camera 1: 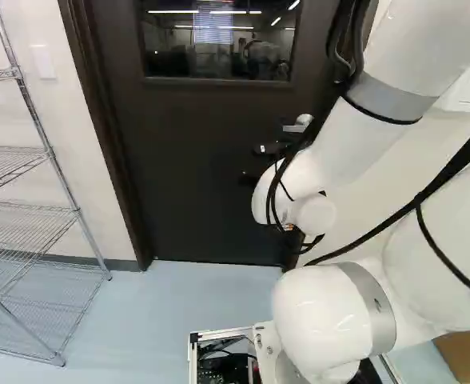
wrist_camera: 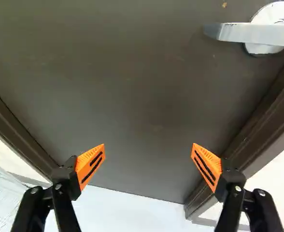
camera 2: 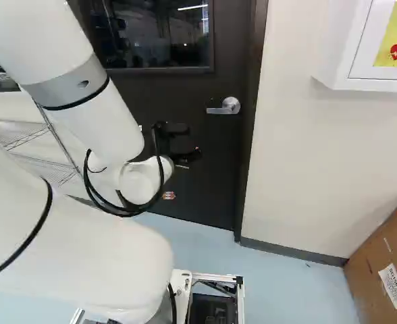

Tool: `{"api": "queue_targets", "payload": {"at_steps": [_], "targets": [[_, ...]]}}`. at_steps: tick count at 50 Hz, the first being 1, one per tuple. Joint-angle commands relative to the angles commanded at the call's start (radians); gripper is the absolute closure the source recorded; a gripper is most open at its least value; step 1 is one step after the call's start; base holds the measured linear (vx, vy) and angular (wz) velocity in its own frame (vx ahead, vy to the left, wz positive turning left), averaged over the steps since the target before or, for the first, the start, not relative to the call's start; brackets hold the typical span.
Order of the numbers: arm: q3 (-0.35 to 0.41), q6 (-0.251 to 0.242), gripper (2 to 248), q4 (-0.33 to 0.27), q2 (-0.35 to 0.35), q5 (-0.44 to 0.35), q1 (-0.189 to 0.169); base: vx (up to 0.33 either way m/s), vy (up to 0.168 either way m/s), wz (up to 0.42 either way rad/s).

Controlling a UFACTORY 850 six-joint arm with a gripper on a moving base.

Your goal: Open the door and move inside

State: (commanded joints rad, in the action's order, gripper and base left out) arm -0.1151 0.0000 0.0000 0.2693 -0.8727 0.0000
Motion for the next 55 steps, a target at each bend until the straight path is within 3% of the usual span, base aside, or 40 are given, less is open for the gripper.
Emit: {"api": "queue_targets", "payload": {"at_steps": [55], "targets": [[-0.140, 0.000, 3, 0.000, -0.004, 0.000, 0.000, 0.000, 0.000, 0.000]]}}
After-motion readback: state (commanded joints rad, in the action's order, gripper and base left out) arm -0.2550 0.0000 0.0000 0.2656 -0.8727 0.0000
